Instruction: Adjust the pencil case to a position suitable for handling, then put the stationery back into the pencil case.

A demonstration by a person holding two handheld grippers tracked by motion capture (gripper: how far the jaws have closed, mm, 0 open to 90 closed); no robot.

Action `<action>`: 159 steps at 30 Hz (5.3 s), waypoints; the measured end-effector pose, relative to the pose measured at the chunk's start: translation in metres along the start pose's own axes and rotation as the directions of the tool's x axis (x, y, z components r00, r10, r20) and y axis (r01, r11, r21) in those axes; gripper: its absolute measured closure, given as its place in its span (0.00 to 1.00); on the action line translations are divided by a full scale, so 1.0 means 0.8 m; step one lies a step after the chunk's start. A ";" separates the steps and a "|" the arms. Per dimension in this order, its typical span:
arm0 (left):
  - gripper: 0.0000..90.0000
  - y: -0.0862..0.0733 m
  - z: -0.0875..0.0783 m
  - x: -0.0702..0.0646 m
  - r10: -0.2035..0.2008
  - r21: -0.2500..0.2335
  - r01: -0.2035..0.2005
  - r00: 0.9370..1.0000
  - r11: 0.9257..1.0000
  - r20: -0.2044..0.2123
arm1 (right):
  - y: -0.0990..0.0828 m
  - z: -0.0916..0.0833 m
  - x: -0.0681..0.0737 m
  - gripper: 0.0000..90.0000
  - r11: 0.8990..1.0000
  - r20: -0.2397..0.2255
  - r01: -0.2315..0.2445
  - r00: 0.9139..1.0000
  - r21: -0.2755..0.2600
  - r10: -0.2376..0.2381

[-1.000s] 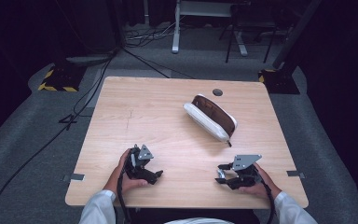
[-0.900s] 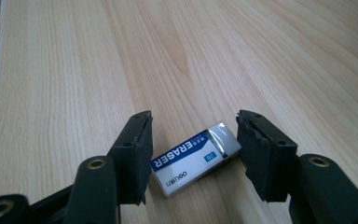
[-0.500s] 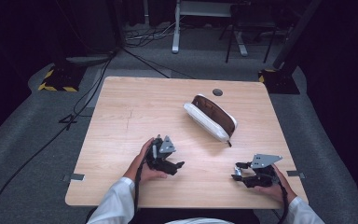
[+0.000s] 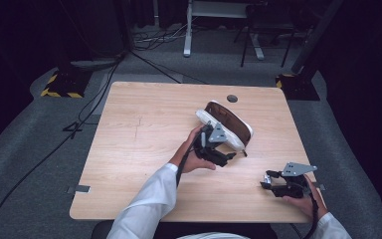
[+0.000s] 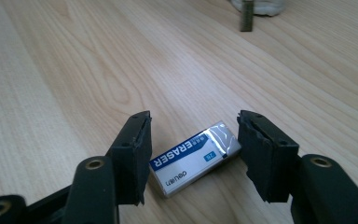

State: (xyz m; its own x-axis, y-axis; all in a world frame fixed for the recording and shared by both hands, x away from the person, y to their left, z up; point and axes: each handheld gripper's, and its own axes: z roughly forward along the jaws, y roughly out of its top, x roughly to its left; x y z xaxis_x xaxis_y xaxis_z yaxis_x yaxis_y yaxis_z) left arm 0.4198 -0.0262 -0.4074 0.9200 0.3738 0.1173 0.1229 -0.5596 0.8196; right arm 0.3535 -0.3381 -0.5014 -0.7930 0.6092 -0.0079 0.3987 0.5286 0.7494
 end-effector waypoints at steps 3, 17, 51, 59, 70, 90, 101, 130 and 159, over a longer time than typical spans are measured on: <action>0.18 0.017 0.025 -0.005 0.044 0.026 -0.044 0.999 0.999 -0.006 | -0.002 -0.002 -0.004 0.51 1.000 0.009 -0.012 1.000 -0.004 0.012; 0.34 0.021 0.074 0.021 0.086 0.199 -0.080 0.996 0.977 -0.020 | -0.003 -0.002 -0.005 0.50 1.000 0.007 -0.012 1.000 -0.008 0.012; 0.97 0.001 -0.018 -0.038 0.284 0.262 -0.362 0.913 0.895 0.292 | -0.003 -0.001 -0.004 0.49 1.000 0.005 -0.010 1.000 -0.009 0.010; 0.91 -0.001 -0.029 -0.041 0.276 0.240 -0.338 0.926 0.910 0.258 | -0.003 -0.001 -0.004 0.49 1.000 0.006 -0.010 1.000 -0.008 0.010; 0.70 -0.009 -0.048 -0.037 0.248 0.208 -0.286 0.950 0.935 0.189 | -0.003 -0.001 -0.004 0.47 1.000 0.004 -0.008 1.000 -0.010 0.009; 0.54 -0.054 -0.112 -0.030 0.161 0.155 -0.165 0.986 0.974 0.038 | -0.003 -0.001 -0.004 0.46 1.000 0.005 -0.010 1.000 -0.008 0.010; 0.22 -0.158 -0.146 -0.020 -0.069 0.181 0.099 0.984 0.979 -0.162 | -0.002 -0.002 -0.003 0.36 1.000 -0.027 0.023 0.999 0.016 -0.023; 0.16 -0.239 -0.136 -0.015 -0.277 0.195 0.308 0.945 0.931 -0.173 | -0.008 -0.010 0.012 0.52 0.997 -0.075 0.080 0.994 0.001 -0.080; 0.16 -0.239 -0.136 -0.014 -0.277 0.195 0.308 0.946 0.931 -0.170 | 0.107 -0.048 -0.012 0.52 0.962 -0.064 0.157 0.982 -0.221 -0.175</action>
State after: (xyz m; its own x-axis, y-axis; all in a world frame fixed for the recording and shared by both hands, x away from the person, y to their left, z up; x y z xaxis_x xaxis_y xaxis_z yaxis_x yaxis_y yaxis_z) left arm 0.3460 0.1571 -0.5043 0.7729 0.6342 -0.0208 0.4702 -0.5504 0.6899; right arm 0.3776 -0.3216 -0.4120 -0.8784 0.4680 -0.0969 0.1571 0.4742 0.8663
